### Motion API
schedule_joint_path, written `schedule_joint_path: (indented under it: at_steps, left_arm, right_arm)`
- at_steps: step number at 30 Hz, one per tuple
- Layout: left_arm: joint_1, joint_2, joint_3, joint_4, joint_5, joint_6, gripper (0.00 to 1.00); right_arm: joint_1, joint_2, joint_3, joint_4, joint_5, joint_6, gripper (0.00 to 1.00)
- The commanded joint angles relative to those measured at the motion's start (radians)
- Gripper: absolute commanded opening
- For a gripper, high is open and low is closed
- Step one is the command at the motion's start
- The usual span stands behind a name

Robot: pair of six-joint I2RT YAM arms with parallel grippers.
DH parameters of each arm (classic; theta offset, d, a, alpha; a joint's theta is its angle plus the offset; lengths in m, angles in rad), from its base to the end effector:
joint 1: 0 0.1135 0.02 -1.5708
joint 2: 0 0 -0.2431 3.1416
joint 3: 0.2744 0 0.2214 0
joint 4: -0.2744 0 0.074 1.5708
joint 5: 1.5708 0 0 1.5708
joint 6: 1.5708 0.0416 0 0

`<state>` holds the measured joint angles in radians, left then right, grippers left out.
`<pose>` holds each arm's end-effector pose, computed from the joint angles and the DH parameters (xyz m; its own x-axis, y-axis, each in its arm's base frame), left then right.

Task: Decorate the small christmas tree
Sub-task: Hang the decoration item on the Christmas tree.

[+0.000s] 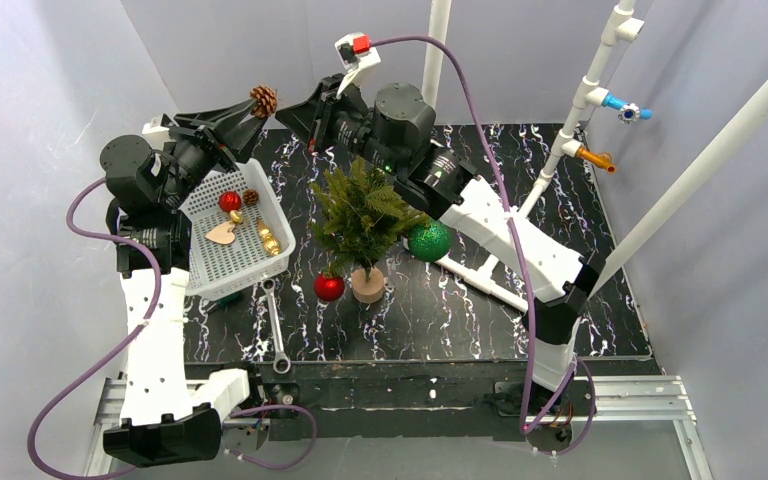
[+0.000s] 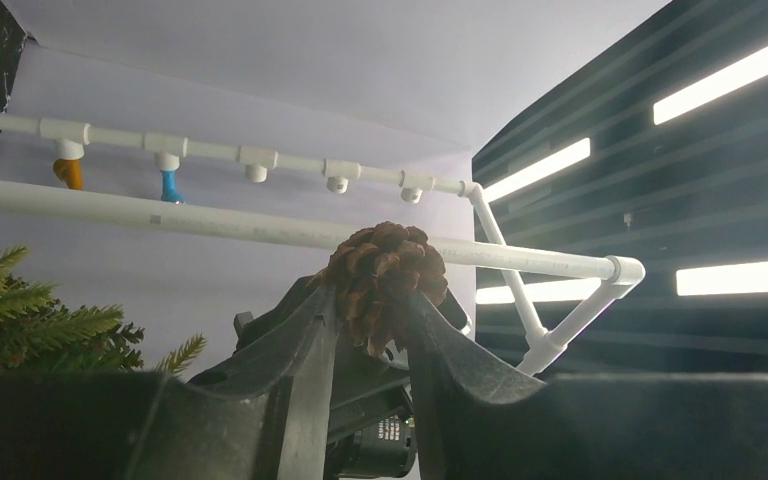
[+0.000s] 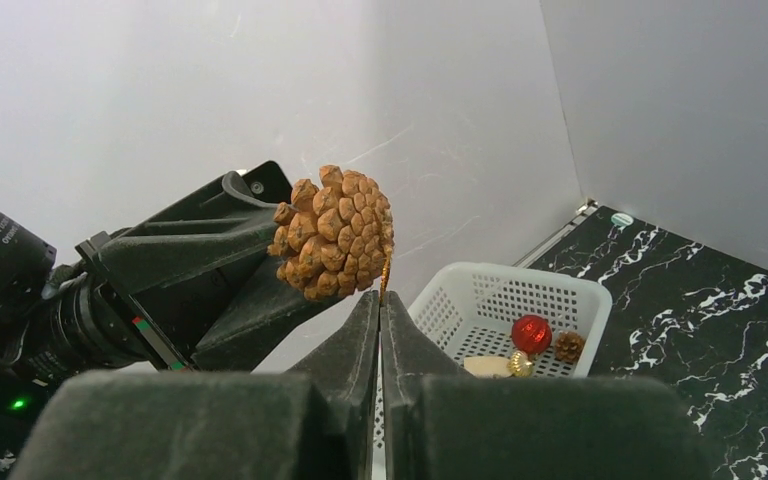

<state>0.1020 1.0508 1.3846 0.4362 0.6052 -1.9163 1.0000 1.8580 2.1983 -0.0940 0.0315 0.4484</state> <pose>0.1602 -0.0074 0.5263 -0.5381 -0.8329 -0.1295 0.5423 -0.2245 -0.8096 0.2074 0.3206 0.5025 -0.2387 0.4301 -0.8706 -0.8001 0.4209 0.4274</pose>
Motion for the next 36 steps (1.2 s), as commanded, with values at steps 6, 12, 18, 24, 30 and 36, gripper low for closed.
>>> schedule_joint_path:
  at_steps: [6, 12, 18, 24, 30, 36]
  left_arm:
    - [-0.007, -0.034, 0.011, 0.1, 0.027, -0.014, 0.2]
    - [-0.006, -0.03, 0.004, 0.13, 0.023, -0.038, 0.2]
    - [-0.024, -0.036, 0.01, 0.116, 0.036, -0.027, 0.2]
    - [-0.038, -0.036, -0.01, 0.144, 0.036, -0.05, 0.19]
    - [-0.053, -0.03, 0.007, 0.13, 0.053, -0.033, 0.19]
    - [-0.061, -0.034, -0.006, 0.137, 0.048, -0.039, 0.18]
  right_arm:
    - [0.005, -0.062, -0.038, 0.084, 0.043, -0.007, 0.01]
    - [0.0, -0.098, -0.121, 0.126, 0.105, -0.026, 0.01]
    - [-0.016, -0.061, -0.046, 0.107, 0.107, -0.04, 0.01]
    - [-0.03, -0.024, 0.025, 0.096, 0.116, -0.056, 0.01]
    - [-0.039, -0.005, 0.067, 0.096, 0.121, -0.059, 0.01]
    - [-0.044, 0.013, 0.097, 0.071, 0.146, -0.065, 0.01]
